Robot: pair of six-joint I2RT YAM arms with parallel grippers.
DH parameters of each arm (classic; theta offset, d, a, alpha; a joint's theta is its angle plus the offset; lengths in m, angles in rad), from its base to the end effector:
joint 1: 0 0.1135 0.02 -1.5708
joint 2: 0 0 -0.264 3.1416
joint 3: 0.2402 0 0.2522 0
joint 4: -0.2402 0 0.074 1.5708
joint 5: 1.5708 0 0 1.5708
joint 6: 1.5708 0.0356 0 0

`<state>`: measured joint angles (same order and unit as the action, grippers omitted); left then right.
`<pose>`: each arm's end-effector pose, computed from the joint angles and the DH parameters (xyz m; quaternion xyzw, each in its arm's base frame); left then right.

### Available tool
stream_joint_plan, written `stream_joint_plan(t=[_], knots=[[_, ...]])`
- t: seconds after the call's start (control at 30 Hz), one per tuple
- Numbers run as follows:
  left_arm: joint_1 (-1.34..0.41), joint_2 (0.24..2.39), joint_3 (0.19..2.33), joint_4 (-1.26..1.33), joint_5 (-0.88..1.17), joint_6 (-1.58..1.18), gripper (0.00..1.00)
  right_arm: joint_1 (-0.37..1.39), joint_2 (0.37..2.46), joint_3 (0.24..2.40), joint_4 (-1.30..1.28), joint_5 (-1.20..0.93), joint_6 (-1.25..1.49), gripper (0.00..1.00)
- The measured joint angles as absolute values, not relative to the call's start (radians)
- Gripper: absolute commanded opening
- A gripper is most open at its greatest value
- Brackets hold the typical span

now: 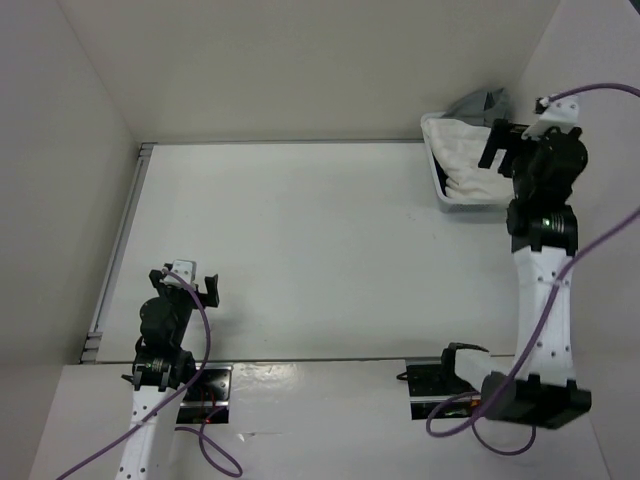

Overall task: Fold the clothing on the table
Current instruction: Grab the skirt from the pile

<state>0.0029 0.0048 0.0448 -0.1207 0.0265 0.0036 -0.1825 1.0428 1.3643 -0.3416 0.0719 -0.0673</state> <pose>0.1076 -0.0006 0.1757 0.0092 0.7350 -0.0075 0.6780 0.2060 -0.0406 0.4737 0.0662 0.7111 -0.1126 0.6909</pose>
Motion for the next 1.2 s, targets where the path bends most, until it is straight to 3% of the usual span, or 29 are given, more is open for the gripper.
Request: stream_joint_plan(t=[0.23,0.43,0.63,0.93,1.2], knots=[[0.003,0.005,0.045,-0.121,0.027,0.004,1.00,-0.252,1.400,1.425,-0.651,-0.105,-0.189,0.98],[0.003,0.005,0.045,-0.121,0.027,0.004,1.00,-0.299,1.617,1.454,-0.686,-0.168,-0.239,0.98],[0.003,0.005,0.045,-0.121,0.027,0.004,1.00,-0.356,1.861,1.679,-0.697,-0.208,-0.268,0.98],[0.003,0.005,0.045,-0.121,0.027,0.004,1.00,-0.353,2.086,1.954,-0.719,-0.219,-0.286,0.98],[0.003,0.005,0.045,-0.122,0.026,0.004,1.00,-0.308,2.168,1.988,-0.768,-0.289,-0.305,0.97]])
